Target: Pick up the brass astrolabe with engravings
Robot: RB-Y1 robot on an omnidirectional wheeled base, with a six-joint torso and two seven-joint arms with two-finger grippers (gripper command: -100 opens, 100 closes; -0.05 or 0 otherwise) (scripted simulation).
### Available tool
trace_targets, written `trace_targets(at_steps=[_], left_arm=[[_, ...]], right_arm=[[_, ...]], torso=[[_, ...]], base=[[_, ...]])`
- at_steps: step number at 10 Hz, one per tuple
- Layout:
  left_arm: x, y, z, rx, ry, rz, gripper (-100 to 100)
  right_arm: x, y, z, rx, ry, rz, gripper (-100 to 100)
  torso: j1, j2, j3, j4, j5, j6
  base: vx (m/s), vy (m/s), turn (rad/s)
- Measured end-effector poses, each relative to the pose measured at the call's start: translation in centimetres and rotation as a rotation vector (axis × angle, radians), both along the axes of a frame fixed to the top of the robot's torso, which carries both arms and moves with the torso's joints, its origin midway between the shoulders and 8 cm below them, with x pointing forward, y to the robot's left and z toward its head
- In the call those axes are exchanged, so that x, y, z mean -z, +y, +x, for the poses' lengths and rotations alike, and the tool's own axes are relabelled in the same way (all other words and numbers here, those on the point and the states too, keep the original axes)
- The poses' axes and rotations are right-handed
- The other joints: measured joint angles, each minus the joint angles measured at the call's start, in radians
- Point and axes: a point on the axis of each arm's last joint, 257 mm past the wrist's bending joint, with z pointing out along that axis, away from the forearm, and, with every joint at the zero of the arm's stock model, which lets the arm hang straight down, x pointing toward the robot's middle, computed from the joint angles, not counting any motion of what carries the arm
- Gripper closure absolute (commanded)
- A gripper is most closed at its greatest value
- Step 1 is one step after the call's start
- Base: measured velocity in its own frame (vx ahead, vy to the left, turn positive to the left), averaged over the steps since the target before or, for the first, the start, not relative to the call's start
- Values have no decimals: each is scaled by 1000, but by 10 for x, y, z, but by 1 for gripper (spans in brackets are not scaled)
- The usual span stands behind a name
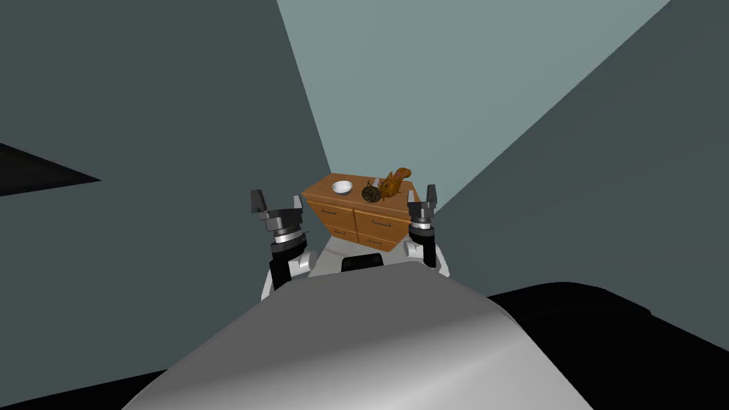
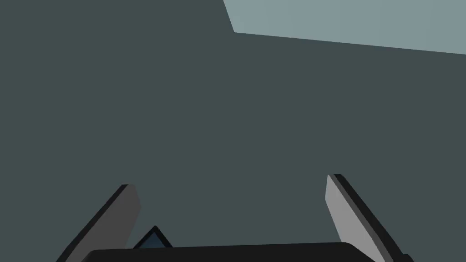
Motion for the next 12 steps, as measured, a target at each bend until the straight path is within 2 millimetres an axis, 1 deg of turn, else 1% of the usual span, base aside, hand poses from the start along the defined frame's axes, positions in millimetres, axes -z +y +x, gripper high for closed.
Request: trace_targets(at_steps=[4, 6, 7, 8, 9, 10, 11, 12], left_arm=[[0, 0, 0, 0, 0, 0, 0], [0, 0, 0, 0, 0, 0, 0], [0, 0, 0, 0, 0, 0, 0], [0, 0, 0, 0, 0, 0, 0], [0, 0, 0, 0, 0, 0, 0], [0, 0, 0, 0, 0, 0, 0], [0, 0, 0, 0, 0, 0, 0], [0, 0, 0, 0, 0, 0, 0]], right_arm=[[25, -20, -8, 56, 96, -93, -100], [38, -30, -15, 85, 144, -135, -100], [46, -37, -19, 100, 171, -159, -100], [53, -47, -24, 121, 202, -191, -100], [58, -50, -27, 131, 222, -206, -100], [64, -57, -32, 148, 252, -232, -100], [72, -68, -39, 170, 286, -269, -100], [78, -73, -43, 180, 309, -286, -100]], torso=[[0, 1, 0, 0, 0, 0], [0, 1, 0, 0, 0, 0], [0, 1, 0, 0, 0, 0], [0, 1, 0, 0, 0, 0], [0, 1, 0, 0, 0, 0], [0, 1, 0, 0, 0, 0], [0, 1, 0, 0, 0, 0], [0, 0, 0, 0, 0, 0]], base=[[-7, 4, 143], [-3, 5, 78], [-4, 13, 217], [-2, 4, 76], [-1, 9, 116], [-2, 13, 250], [0, 4, 85], [1, 10, 169]])
